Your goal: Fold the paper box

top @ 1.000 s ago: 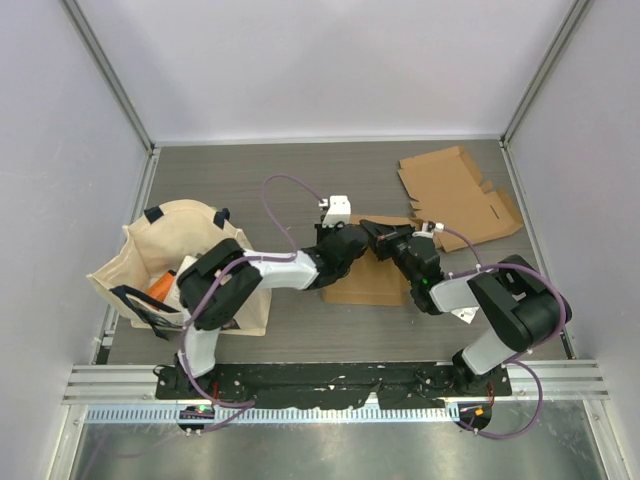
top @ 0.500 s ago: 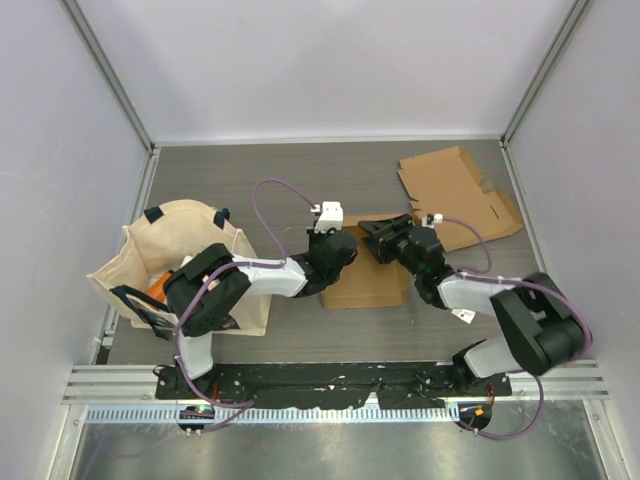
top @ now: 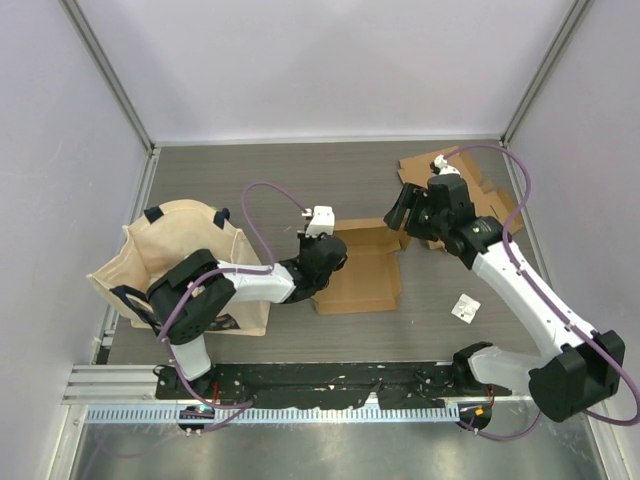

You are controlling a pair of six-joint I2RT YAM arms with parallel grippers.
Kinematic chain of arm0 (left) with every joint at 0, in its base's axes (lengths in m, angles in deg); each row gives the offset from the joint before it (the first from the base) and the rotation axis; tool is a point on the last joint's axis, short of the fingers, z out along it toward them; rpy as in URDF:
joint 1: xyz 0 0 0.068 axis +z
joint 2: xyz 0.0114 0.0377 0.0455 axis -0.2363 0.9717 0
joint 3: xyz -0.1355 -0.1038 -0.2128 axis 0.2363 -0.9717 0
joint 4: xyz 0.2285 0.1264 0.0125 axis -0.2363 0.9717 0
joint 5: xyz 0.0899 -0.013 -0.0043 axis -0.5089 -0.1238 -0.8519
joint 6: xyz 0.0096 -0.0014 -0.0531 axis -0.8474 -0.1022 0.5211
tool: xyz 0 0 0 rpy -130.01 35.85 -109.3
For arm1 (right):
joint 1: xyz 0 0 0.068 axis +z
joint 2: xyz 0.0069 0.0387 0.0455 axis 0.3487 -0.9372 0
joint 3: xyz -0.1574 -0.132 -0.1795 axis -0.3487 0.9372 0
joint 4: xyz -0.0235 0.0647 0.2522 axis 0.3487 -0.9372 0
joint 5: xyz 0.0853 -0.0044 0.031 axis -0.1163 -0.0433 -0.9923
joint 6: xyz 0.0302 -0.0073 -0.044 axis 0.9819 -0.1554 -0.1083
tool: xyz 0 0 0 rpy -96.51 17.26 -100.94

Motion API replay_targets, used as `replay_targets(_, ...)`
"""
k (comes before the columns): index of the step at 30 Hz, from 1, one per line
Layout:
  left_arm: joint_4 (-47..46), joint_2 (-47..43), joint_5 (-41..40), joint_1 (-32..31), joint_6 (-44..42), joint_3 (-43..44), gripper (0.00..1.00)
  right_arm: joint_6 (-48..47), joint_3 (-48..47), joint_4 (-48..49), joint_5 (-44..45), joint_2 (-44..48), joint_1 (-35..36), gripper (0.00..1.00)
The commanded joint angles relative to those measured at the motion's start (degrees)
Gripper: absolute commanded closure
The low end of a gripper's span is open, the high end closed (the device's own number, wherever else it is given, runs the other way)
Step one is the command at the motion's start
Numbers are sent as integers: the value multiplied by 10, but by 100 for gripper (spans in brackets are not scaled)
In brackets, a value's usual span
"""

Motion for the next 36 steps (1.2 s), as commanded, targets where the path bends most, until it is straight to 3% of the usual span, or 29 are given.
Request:
replay_targets(1, 21, -16, -5, 3, 2, -4, 100, -92, -56, -93, 25, -55, -7, 32)
replay_targets(4, 20, -15, -4, 2, 3, -4, 100, -102, -65, -61, -19, -80, -7, 35)
replay_targets(13, 16, -16, 3, 2, -6, -6, 100, -119, -35, 37, -47, -94, -18, 34)
replay_targets(21, 16, -20, 8, 3, -8, -9, 100, -99, -30, 53, -71, -127, -38, 35)
replay_targets(26, 17, -22, 13, 3, -7, -7, 100, -58, -6, 114, -148, -142, -50, 39)
replay_targets(30, 20, -24, 15, 3, -9, -8, 100, -5, 38, 180, -211, -140, -74, 50)
replay_targets(32, 21, -26, 15, 2, -9, -9, 100, 60, 87, 265, -248, -130, -101, 57)
replay_targets(36, 23, -26, 15, 2, -10, -9, 100, 186, 171, 443, -333, -136, -139, 80)
